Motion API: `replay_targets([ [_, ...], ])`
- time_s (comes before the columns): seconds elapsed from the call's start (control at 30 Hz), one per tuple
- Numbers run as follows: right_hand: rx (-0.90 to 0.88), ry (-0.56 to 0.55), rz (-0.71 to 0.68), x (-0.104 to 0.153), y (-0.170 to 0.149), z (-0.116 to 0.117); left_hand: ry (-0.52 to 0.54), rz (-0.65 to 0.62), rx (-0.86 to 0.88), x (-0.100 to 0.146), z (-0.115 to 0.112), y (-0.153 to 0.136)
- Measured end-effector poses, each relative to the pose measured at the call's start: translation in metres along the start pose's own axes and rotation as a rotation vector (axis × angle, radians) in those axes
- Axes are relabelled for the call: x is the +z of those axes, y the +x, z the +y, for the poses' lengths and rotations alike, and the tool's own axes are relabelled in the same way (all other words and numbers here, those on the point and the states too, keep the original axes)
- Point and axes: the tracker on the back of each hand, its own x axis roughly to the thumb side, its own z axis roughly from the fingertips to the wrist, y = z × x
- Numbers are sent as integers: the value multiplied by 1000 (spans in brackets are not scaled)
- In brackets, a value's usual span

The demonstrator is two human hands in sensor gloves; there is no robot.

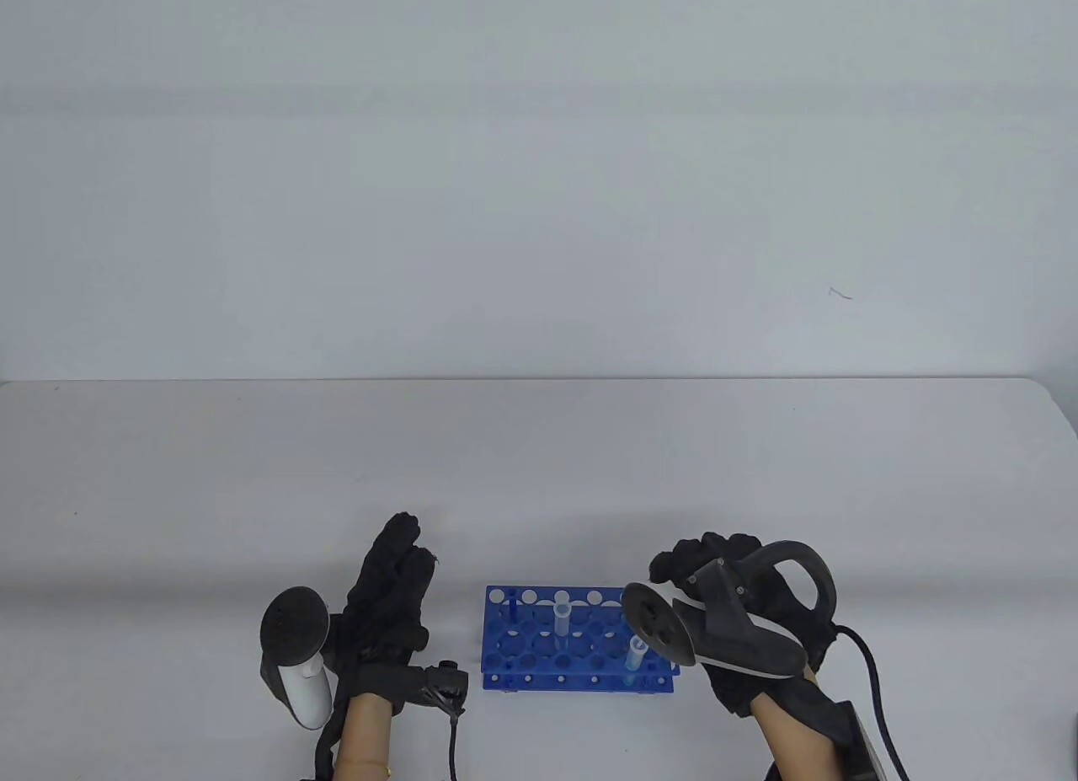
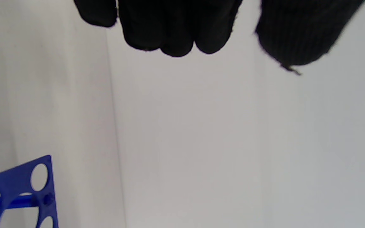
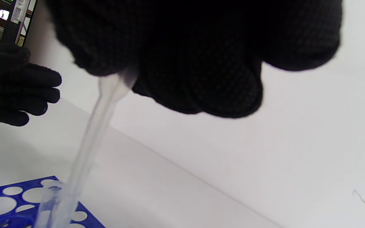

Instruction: Press a plastic transfer pipette bulb to move liquid between test tubes

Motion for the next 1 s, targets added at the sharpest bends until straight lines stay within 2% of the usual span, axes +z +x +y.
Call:
replay_targets([
  [0.5, 16, 121, -72, -19, 19, 51, -3, -2, 4, 0, 0, 0],
  [1.0, 4, 193, -78, -23, 24, 68, -4, -2, 6, 0, 0, 0],
])
